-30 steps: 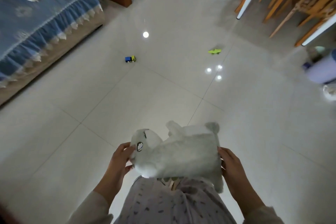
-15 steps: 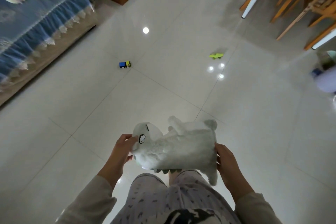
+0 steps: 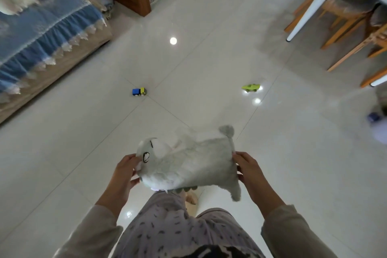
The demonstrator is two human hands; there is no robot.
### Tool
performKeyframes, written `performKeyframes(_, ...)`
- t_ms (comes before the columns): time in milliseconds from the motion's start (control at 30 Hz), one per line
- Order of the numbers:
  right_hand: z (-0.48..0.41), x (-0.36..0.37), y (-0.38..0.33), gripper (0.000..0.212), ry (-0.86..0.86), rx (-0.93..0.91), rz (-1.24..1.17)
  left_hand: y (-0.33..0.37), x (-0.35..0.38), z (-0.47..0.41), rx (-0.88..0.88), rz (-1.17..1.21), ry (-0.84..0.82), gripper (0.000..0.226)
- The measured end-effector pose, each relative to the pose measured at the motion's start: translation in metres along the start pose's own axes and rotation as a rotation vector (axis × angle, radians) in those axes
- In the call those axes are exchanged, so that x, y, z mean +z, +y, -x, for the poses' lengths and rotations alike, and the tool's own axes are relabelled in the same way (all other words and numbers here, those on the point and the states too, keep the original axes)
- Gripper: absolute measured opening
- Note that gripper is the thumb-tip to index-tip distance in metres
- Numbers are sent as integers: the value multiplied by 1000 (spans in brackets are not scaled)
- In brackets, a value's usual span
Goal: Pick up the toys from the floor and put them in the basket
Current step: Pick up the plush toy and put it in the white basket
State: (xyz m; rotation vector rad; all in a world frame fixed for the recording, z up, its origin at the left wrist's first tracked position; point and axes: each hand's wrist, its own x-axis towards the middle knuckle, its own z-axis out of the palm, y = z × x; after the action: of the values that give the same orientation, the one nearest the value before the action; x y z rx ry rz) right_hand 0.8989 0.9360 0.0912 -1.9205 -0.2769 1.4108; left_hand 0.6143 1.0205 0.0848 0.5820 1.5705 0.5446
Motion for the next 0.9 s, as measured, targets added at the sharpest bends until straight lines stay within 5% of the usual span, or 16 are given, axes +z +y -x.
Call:
performKeyframes(300, -96, 2, -70, 31, 38, 122, -125, 113, 69, -104, 9, -111, -80, 10)
performKeyframes(667, -221, -9, -253, 27, 215, -25, -127, 298, 171, -213, 97, -193, -209, 13)
performKeyframes(900, -307, -16, -330, 28, 111, -22, -162, 362, 223, -272, 95, -87, -166, 11)
